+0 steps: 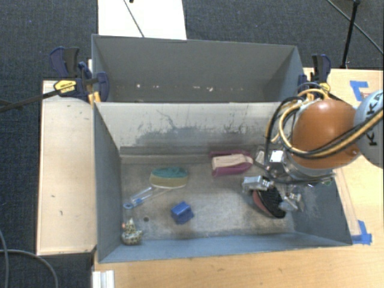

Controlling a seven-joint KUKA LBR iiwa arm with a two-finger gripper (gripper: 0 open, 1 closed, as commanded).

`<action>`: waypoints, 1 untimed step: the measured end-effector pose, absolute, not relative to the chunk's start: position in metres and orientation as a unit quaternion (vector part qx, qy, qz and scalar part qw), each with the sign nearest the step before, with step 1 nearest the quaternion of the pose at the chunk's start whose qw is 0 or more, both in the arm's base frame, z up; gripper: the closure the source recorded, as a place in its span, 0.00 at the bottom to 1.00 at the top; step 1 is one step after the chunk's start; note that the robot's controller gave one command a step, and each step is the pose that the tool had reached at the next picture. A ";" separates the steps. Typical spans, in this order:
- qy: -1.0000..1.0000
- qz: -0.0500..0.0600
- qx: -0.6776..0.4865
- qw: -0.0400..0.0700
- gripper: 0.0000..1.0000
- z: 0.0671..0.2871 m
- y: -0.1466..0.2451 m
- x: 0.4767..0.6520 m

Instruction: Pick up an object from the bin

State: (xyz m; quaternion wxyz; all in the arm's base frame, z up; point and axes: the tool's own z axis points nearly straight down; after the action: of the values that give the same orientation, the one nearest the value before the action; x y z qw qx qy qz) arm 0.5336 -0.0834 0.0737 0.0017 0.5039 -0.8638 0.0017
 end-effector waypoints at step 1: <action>-0.795 0.003 0.606 -0.001 0.00 0.073 -0.087 0.544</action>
Offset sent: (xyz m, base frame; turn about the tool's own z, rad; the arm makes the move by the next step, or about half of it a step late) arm 0.0086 -0.0018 -0.0036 -0.2490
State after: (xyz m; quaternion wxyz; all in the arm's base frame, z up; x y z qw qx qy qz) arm 0.5442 -0.0868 0.0732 -0.0010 0.6063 -0.7953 0.0027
